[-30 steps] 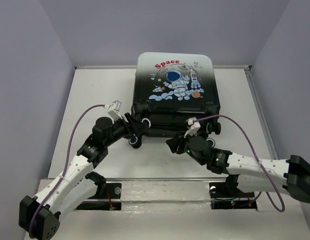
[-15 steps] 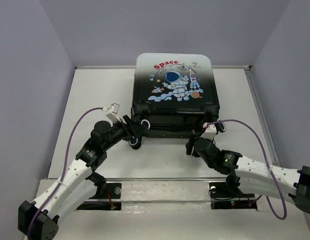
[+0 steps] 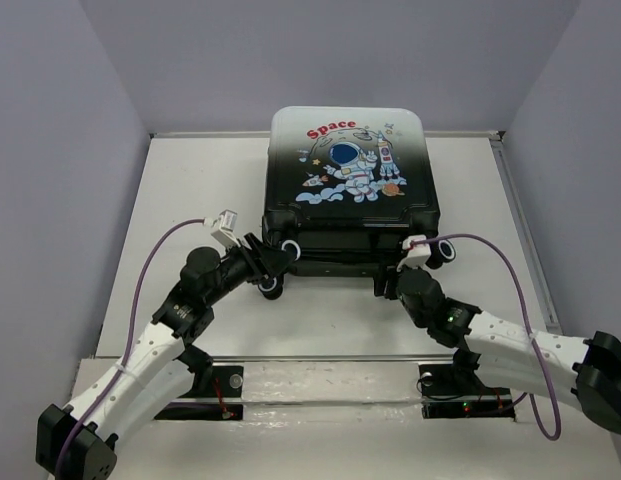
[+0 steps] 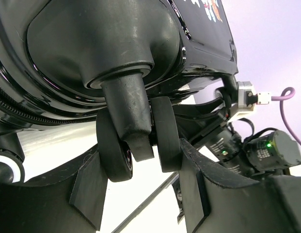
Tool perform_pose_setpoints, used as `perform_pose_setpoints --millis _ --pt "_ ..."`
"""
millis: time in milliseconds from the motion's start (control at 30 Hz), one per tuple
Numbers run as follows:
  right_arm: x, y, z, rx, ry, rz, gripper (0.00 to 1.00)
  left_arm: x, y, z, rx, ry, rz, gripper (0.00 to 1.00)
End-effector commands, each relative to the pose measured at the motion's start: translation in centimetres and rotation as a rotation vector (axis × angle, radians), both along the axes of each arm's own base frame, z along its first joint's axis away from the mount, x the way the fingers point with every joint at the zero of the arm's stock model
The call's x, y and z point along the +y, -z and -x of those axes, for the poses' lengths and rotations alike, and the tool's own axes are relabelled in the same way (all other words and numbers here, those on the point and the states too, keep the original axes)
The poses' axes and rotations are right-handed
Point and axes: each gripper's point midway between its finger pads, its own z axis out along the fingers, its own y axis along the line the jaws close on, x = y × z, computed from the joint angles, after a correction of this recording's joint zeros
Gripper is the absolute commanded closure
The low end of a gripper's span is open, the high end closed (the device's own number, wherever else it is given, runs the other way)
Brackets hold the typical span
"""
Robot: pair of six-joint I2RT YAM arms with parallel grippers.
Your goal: Pack the luggage
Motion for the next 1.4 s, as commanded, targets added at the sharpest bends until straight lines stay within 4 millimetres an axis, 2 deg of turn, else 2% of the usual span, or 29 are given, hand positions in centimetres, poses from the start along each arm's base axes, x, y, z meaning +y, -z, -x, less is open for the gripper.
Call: perform_pose_setpoints --millis 0,67,133,167,200,267,300,367,433,533,567,600,633,667,733,767,833,867,900,933,967,1033,1167,1233,1367 --pt "0.2 -9.1 -3.8 -0.337 0.098 -0.157 0.43 -1.3 -5.5 2.2 -0.227 0.144 0.096 0.94" --pt "0.0 -8.8 -4.1 -0.358 0.111 -0.141 0.43 -1.2 -5.7 2.4 -0.233 0.145 0.102 0.94" --pt "0.2 -9.7 -4.4 -0.394 0.117 -0.166 0.47 -1.2 -5.5 2.5 -0.228 0.147 0.103 0.94" --pt "0.4 -9.8 -4.7 -0.397 0.119 -0.166 0.51 -1.2 -5.1 2.5 -0.221 0.147 0.099 0.94" --pt "0.5 -10.0 -4.8 -0.403 0.124 -0.171 0.58 -1.2 -4.9 2.5 -0.217 0.148 0.099 0.94" --pt "0.6 -10.7 -5.1 -0.423 0.141 -0.197 0.64 -1.3 -4.5 2.5 -0.21 0.15 0.099 0.94" --pt "0.7 -10.9 -5.2 -0.431 0.146 -0.207 0.72 -1.3 -4.5 2.5 -0.212 0.151 0.1 0.94" --pt "0.9 -11.2 -5.2 -0.444 0.132 -0.221 0.76 -1.3 -4.3 2.5 -0.209 0.154 0.097 0.94" --pt "1.2 -11.4 -5.0 -0.449 0.11 -0.231 0.88 -1.4 -4.3 2.5 -0.211 0.159 0.097 0.94" --pt "2.3 -11.0 -4.8 -0.413 0.058 -0.239 0.93 -1.6 -4.8 2.5 -0.22 0.168 0.108 0.94" --pt "4.2 -10.7 -3.9 -0.385 -0.018 -0.274 0.93 -1.7 -5.6 2.4 -0.239 0.172 0.121 0.94" --pt "4.9 -10.6 -3.8 -0.371 -0.043 -0.293 0.93 -1.8 -5.8 2.4 -0.234 0.176 0.125 0.94" --pt "6.3 -10.3 -3.4 -0.351 -0.09 -0.31 0.93 -2.0 -6.8 2.4 -0.259 0.181 0.142 0.94" --pt "10.0 -9.4 -1.9 -0.305 -0.19 -0.315 0.93 -2.3 -7.8 2.3 -0.268 0.193 0.156 0.94" --pt "14.4 -8.5 0.0 -0.269 -0.291 -0.296 0.93 -2.6 -9.7 2.2 -0.303 0.205 0.189 0.94" --pt "19.0 -7.5 2.3 -0.235 -0.402 -0.286 0.93 -2.9 -10.7 2.2 -0.299 0.224 0.217 0.94" --pt "23.3 -7.3 4.7 -0.217 -0.511 -0.306 0.93 -3.4 -12.3 2.3 -0.321 0.251 0.259 0.94" --pt "25.8 -7.1 7.1 -0.191 -0.602 -0.331 0.93 -3.4 -12.9 2.4 -0.326 0.259 0.277 0.94" --pt "28.3 -7.0 7.8 -0.181 -0.641 -0.342 0.93 -3.4 -13.7 2.5 -0.325 0.263 0.303 0.94" --pt "29.4 -7.0 8.6 -0.178 -0.672 -0.352 0.93 -3.4 -14.3 2.7 -0.336 0.266 0.317 0.94" --pt "30.3 -7.0 9.2 -0.174 -0.699 -0.364 0.93 -3.4 -14.6 2.7 -0.335 0.271 0.327 0.94" --pt "30.8 -7.3 9.2 -0.184 -0.703 -0.395 0.93 -3.3 -15.8 3.2 -0.342 0.276 0.364 0.94" --pt "29.5 -9.5 8.8 -0.251 -0.674 -0.431 0.93 -2.3 -18.0 4.2 -0.374 0.264 0.432 0.94" --pt "29.4 -11.5 9.0 -0.297 -0.682 -0.487 0.93 -1.8 -19.1 4.7 -0.388 0.255 0.479 0.94" --pt "30.7 -15.4 10.2 -0.366 -0.751 -0.644 0.93 -1.3 -20.9 5.5 -0.42 0.272 0.564 0.94"
